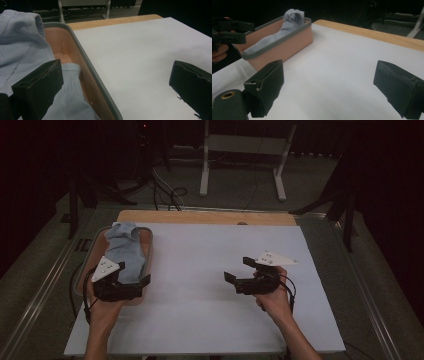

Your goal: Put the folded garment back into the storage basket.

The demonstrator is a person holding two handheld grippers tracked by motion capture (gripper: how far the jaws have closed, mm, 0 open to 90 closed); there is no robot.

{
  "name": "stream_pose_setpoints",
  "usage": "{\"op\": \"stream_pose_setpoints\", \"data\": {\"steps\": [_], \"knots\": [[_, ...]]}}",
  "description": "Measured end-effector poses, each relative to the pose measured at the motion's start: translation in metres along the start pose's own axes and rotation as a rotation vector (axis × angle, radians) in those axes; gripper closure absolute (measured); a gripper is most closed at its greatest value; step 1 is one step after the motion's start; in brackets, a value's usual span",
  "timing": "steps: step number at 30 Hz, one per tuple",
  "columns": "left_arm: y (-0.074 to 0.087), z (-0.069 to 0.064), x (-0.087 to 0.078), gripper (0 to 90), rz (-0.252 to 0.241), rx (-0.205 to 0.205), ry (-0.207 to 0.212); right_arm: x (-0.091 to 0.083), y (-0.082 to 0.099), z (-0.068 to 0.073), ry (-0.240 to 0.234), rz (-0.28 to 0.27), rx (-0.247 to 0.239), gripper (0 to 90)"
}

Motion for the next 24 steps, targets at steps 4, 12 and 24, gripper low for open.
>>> {"op": "stream_pose_setpoints", "data": {"steps": [4,12,24], "knots": [[0.0,-0.001,0.0,0.1,-0.001,-0.002,0.005,-0.009,0.004,-0.013,0.02,-0.015,0.023,9.8],[0.001,-0.001,0.0,0.1,-0.001,-0.005,0.006,-0.023,0.016,-0.034,0.052,-0.03,0.05,9.7],[0.002,0.0,-0.002,0.1,-0.006,-0.008,0.008,-0.04,0.03,-0.058,0.101,-0.062,0.062,9.7]]}}
Point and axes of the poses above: each handheld gripper's, and its own axes: x roughly forward along the jaws, y roughly out of its underside, z roughly to its left, the point moved 8 cm from there along x, roughly forward along the jaws, and after that the axes turned 12 degrees about y, right-handed, at the moved point
